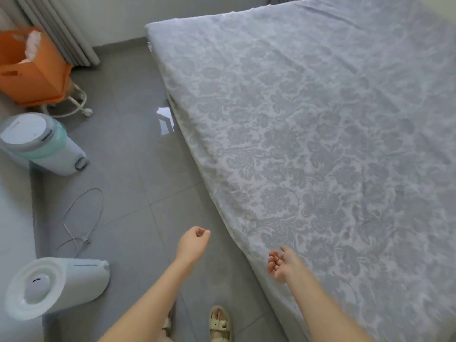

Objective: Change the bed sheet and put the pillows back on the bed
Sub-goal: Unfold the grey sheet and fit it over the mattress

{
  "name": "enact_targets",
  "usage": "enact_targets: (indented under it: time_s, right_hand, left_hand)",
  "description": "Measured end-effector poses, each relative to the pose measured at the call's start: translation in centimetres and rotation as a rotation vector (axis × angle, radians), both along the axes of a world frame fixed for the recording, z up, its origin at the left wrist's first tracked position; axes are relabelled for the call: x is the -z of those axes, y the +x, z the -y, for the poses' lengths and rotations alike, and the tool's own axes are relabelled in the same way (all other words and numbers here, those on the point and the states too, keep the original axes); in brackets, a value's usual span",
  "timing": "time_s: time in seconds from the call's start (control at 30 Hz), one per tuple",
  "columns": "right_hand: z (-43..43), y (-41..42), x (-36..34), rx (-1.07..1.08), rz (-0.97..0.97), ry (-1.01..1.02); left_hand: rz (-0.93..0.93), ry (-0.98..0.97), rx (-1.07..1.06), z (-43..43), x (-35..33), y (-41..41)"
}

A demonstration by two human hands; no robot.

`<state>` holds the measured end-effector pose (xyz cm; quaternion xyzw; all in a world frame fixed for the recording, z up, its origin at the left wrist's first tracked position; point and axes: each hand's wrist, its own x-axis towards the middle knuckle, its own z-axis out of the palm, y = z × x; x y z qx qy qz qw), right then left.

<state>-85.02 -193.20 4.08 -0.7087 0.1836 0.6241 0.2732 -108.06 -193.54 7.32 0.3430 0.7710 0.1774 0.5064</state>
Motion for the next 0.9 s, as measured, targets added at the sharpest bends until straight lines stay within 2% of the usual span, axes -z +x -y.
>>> enact_targets:
  time_s: [0.17,0.37,0.47,0.63,0.73,0.8,0.9]
  right_hand:
    - [-4.9,-0.4,3.8,0.238,-0.026,-0.079]
    - [-6.0,-2.9,8.9,0.463,-0.075,-0.236]
    - [-5.7,-4.6,11.9,0.618,-0.037,-0.130]
    - [-4.5,-6.7,14.6,0.935,0.057,0.157]
    - [-3.3,-7.6,15.3,0.907,0.141,0.149]
    - [-2.7,-7.9,15.6,0.789,0.252,0.091]
    - [-1.8,-8.3,15.1,0.588,0.392,0.032]
  left_hand:
    - [0.036,-0.116,0.077,-8.9,6.0,1.0]
    - [0.260,-0.327,-0.052,-16.6,12.6,3.3]
    - [0.363,-0.433,-0.131,-17.8,15.3,4.4]
    - [0.394,-0.573,-0.062,-17.1,18.9,4.7]
    - [0.435,-0.583,-0.125,-16.9,20.9,4.6]
    - [0.450,-0.566,-0.198,-16.6,22.0,4.5]
    - [0.319,-0.406,-0.114,-16.1,22.8,4.1]
